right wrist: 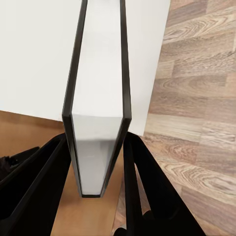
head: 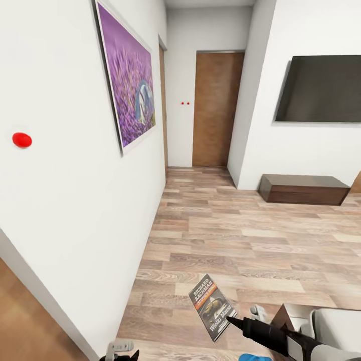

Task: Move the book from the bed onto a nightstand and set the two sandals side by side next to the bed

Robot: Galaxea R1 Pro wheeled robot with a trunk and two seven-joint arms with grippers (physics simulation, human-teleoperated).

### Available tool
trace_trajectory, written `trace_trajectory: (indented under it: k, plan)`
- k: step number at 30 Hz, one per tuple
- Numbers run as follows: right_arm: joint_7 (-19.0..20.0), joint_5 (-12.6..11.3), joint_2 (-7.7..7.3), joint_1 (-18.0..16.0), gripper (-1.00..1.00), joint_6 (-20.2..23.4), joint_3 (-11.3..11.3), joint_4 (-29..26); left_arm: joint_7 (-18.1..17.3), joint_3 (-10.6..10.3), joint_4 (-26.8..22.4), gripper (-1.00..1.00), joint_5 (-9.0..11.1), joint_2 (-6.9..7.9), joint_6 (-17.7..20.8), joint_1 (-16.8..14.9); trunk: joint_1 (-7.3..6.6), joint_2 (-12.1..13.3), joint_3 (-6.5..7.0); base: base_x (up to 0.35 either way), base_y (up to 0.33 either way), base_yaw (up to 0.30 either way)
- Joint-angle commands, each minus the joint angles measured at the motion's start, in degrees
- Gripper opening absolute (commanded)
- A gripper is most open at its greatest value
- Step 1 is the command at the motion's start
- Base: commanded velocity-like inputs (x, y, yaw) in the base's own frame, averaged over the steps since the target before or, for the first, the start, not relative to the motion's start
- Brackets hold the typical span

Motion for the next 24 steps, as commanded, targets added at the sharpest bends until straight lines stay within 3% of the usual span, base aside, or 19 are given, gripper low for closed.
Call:
trace_trajectory:
  k: [1,24]
  plan:
    - [0.3,-0.6,0.04,-0.1,-1.0,0.1,0.4,0.2,-0.3,0.5,0.1,1.0,-0.3,0.01,-0.2,0.0,0.05,-0.1,-0.1,0.278,0.136,0.0]
    - [0.3,-0.6,-0.01,-0.1,-1.0,0.1,0.3,0.2,-0.2,0.5,0.1,1.0,-0.3,0.01,-0.2,-0.1,0.05,-0.1,-0.1,0.177,0.018,0.0]
